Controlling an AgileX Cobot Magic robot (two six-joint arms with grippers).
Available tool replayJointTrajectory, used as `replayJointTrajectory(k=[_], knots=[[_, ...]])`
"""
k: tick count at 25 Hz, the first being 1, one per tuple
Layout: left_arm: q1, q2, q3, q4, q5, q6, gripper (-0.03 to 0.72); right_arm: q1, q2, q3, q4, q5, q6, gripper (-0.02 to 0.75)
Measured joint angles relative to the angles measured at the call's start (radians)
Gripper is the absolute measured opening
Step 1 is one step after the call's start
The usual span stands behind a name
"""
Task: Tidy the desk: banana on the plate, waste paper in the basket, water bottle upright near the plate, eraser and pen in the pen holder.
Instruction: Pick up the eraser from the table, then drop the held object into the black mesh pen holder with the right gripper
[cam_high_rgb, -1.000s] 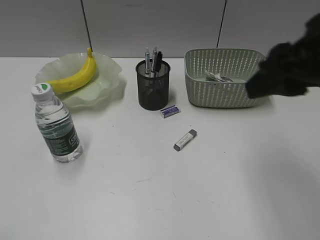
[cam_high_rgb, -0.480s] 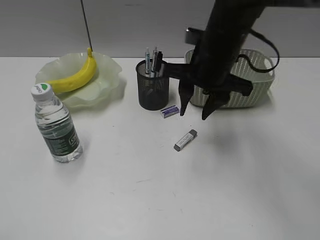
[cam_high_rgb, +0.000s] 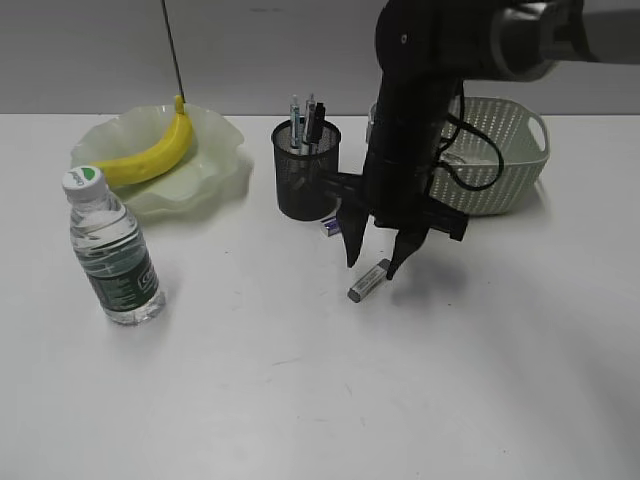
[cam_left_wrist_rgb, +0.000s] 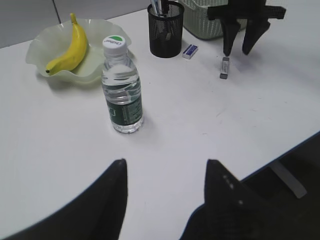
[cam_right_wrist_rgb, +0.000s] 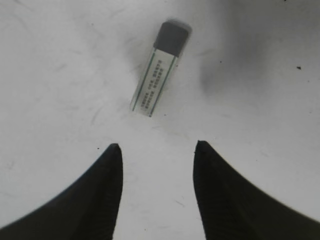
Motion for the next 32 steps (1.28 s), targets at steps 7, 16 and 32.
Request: replayJointTrajectory(k=[7, 16, 32], knots=[[0.0, 0.0, 0.0, 0.0, 0.0, 0.0, 0.372, 0.0, 0.061, -0.001, 0.023, -0.068, 0.034, 0.373], [0.0, 0.0, 0.0, 0.0, 0.0, 0.0, 0.366, 0.0, 0.106, -0.001, -0.019, -0.087, 0.086, 0.321], [0.0, 0.0, 0.0, 0.0, 0.0, 0.0, 0.363, 0.014, 0.101, -0.051, -0.052, -0.011, -0.173, 0.154]])
